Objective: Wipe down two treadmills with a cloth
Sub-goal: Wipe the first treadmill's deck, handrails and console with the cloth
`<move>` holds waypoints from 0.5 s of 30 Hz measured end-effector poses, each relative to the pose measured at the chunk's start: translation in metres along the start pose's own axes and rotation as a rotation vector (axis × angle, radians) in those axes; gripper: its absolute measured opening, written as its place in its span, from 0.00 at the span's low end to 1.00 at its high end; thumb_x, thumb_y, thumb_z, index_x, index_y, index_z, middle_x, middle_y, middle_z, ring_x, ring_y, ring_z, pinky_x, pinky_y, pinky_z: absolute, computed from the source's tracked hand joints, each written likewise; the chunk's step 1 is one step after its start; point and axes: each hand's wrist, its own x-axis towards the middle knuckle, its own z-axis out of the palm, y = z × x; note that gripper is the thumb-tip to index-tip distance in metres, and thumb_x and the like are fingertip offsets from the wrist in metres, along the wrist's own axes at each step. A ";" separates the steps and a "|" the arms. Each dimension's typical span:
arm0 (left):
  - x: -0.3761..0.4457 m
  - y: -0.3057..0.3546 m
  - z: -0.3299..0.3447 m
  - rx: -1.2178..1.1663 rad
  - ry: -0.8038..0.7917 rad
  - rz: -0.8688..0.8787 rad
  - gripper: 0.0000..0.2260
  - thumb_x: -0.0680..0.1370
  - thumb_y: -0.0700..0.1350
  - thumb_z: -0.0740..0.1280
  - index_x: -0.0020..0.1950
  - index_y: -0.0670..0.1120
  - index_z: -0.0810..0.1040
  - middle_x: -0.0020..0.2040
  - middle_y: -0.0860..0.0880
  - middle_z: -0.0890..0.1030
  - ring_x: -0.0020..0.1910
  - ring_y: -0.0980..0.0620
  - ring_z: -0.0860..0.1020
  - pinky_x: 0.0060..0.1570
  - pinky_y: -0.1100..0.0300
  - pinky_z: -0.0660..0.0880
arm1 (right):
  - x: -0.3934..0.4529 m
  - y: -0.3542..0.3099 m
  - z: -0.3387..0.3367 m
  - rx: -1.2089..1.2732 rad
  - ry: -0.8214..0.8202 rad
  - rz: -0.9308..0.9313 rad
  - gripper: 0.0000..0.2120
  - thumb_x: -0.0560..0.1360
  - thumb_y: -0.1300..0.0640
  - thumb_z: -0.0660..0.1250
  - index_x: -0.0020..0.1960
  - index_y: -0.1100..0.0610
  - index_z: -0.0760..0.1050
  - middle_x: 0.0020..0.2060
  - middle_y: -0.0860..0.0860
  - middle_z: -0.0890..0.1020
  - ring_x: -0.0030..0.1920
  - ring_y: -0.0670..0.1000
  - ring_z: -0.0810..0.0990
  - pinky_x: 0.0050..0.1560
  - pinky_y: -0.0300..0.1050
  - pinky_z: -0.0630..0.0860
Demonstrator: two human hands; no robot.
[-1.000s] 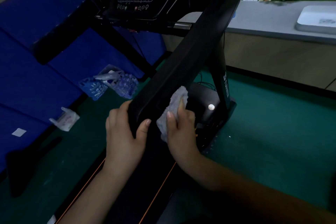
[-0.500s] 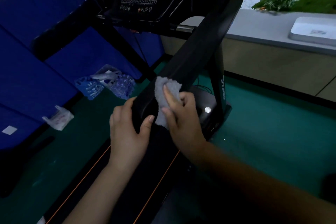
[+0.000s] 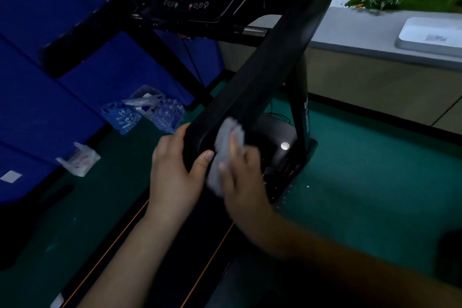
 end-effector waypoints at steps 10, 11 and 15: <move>0.000 -0.005 -0.002 -0.012 -0.025 0.017 0.28 0.75 0.56 0.64 0.73 0.50 0.66 0.57 0.53 0.70 0.61 0.53 0.68 0.61 0.59 0.66 | 0.048 0.014 0.001 0.099 0.242 0.269 0.27 0.81 0.58 0.57 0.78 0.54 0.52 0.58 0.55 0.66 0.48 0.37 0.67 0.55 0.19 0.61; 0.000 -0.005 -0.002 -0.016 -0.027 0.021 0.27 0.75 0.56 0.64 0.73 0.50 0.66 0.58 0.51 0.71 0.61 0.52 0.68 0.61 0.58 0.66 | 0.041 0.010 0.005 0.066 0.243 0.269 0.28 0.81 0.57 0.57 0.78 0.54 0.51 0.57 0.55 0.65 0.47 0.37 0.67 0.54 0.19 0.60; -0.001 -0.004 -0.002 -0.013 -0.029 0.025 0.26 0.76 0.55 0.64 0.73 0.51 0.66 0.62 0.48 0.72 0.63 0.51 0.68 0.60 0.61 0.63 | -0.014 -0.018 0.029 -0.031 0.102 0.075 0.29 0.81 0.48 0.50 0.78 0.51 0.43 0.61 0.55 0.64 0.53 0.41 0.66 0.58 0.24 0.61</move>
